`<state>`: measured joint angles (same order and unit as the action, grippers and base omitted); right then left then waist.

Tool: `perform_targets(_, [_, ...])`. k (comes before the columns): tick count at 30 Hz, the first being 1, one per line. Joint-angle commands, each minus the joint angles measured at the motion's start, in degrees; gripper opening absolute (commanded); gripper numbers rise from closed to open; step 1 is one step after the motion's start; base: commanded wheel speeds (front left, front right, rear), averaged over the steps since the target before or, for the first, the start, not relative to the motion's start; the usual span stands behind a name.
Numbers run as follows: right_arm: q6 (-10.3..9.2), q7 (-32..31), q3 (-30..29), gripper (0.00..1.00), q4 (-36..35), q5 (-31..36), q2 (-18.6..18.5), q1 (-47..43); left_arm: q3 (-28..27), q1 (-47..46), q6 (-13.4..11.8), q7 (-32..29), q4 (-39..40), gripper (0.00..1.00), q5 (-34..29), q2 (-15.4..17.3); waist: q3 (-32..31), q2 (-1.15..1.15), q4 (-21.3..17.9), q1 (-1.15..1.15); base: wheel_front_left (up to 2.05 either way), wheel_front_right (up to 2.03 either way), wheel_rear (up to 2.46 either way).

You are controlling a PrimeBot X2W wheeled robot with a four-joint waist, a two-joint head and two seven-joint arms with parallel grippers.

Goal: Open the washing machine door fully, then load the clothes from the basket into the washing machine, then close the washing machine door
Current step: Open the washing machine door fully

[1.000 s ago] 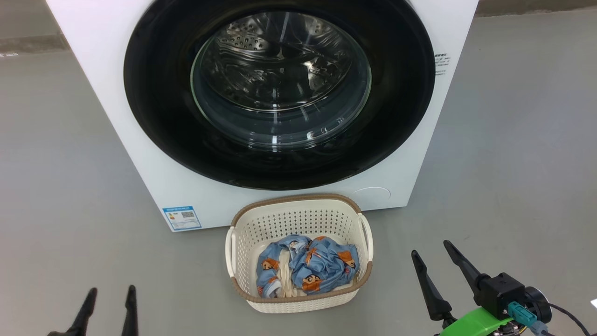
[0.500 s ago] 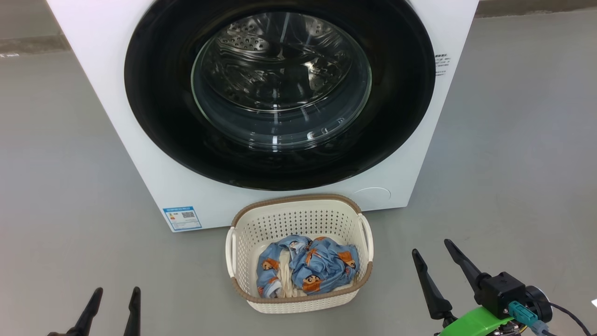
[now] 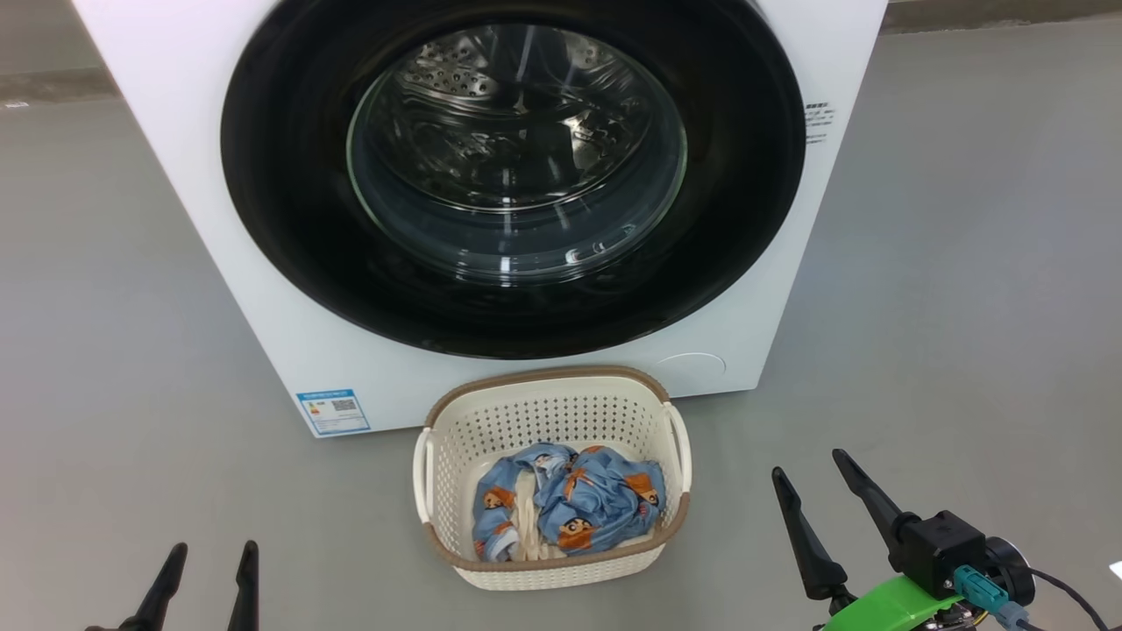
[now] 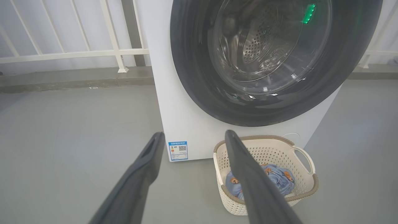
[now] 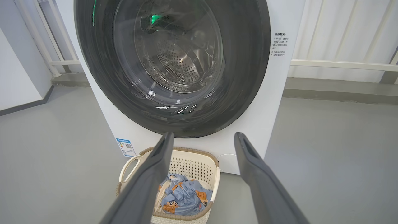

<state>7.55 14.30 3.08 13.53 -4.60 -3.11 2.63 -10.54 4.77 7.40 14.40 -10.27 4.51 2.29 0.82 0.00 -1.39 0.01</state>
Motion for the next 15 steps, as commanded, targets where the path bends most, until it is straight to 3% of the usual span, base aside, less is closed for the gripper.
perform_targets(1, [-0.06, 0.7, 1.4, 1.00, -1.4, 0.4, 0.0, 2.2, -2.0, -1.1, 0.1, 0.6, 1.4, 1.00, 0.4, 0.6, 0.0, 0.00, 0.0, 0.00, 0.80, 0.80, -1.59])
perform_targets(15, [-0.06, 0.7, 1.3, 1.00, -1.3, 0.2, 0.1, 2.2, -2.3, -1.4, 0.1, 0.6, 2.6, 1.00, 0.7, 0.6, 0.1, 0.00, -0.3, 0.00, 1.15, 1.15, -2.31])
